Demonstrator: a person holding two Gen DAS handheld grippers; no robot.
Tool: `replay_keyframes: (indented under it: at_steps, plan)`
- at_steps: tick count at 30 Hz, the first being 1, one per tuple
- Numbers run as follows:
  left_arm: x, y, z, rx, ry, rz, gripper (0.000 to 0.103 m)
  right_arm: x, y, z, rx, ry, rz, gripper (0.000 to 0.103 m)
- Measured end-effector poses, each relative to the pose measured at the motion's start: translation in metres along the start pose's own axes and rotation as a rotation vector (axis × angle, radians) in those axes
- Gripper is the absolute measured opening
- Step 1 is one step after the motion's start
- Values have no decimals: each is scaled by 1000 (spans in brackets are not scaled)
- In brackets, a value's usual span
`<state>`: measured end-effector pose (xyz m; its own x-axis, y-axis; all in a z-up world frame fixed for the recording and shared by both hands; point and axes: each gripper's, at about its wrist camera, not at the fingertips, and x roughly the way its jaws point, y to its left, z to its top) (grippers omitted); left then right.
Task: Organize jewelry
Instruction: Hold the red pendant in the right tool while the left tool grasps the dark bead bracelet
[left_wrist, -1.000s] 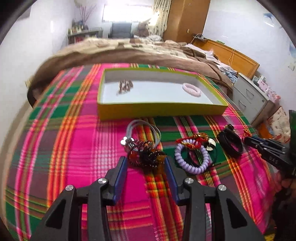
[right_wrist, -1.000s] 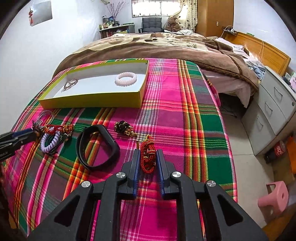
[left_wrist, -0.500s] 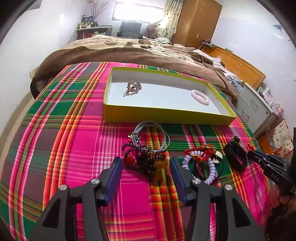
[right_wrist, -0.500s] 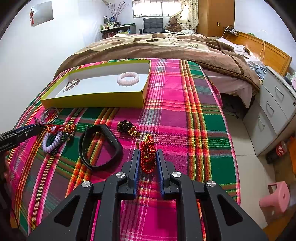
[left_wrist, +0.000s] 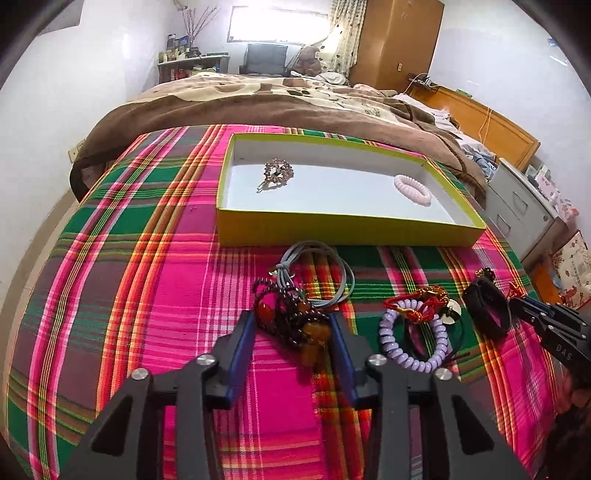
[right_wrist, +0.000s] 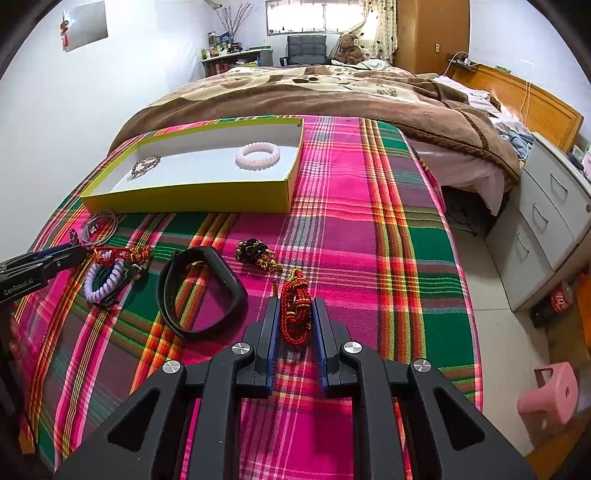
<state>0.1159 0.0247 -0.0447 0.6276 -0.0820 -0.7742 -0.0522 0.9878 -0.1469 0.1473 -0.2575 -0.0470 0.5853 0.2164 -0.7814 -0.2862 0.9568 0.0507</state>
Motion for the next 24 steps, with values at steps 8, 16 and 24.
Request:
replay_keyframes:
  at_steps: [8,16,24]
  plan:
    - [-4,15,-2,-32,-4,-45,18,-1,2,0,2,-4,3,17]
    - [-14,16,-7,-4,-22,-54,15,-7,5,-3,13,-16,12,17]
    - [-30,19,-5,21,-66,-60,14,-16,10,-2,29,-41,32,17]
